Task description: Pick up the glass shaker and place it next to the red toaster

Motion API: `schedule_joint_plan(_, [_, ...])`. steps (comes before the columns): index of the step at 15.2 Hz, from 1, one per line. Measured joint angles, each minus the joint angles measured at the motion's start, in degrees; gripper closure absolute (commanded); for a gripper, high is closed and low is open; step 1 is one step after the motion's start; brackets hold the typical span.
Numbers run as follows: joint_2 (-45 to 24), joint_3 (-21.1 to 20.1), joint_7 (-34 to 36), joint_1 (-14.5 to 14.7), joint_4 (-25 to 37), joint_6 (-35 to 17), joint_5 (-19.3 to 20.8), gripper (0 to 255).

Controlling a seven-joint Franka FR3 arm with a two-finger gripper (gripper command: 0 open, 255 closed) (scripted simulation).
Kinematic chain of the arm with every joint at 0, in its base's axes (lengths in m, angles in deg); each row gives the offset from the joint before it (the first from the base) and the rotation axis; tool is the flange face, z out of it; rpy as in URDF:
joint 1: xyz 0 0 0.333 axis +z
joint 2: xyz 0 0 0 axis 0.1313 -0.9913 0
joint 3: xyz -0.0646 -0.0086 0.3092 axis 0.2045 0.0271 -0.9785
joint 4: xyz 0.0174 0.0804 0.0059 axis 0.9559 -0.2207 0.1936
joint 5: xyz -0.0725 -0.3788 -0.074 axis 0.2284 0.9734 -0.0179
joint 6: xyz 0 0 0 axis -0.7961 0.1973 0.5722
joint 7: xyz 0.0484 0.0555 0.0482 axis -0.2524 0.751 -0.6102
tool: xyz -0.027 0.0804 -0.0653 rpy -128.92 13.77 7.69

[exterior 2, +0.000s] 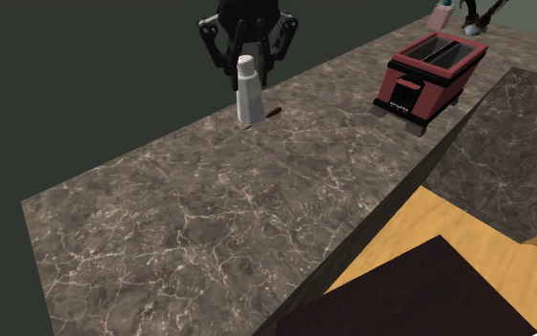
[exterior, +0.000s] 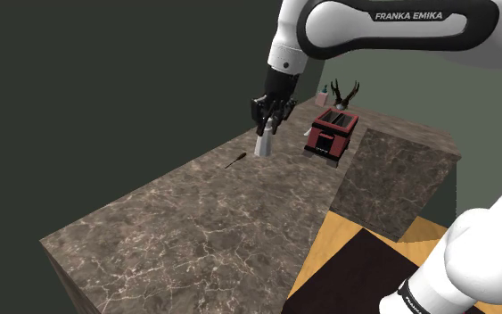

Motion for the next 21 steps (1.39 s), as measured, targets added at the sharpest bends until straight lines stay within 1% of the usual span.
schedule_joint_plan(6, [-0.34,-0.03,0.27,0.00,4.69,4.36,0.14,255])
schedule_joint_plan(7, [0.08,0.41,-0.43,-0.27,4.59,4.69,0.02,255])
schedule_joint_plan(16, [6.54,8.23,-12.68,-4.59,-1.96,5.01,-0.78,255])
schedule_joint_plan(21, [7.82,13.11,-20.04,-7.22,-3.38,5.24,-0.20,255])
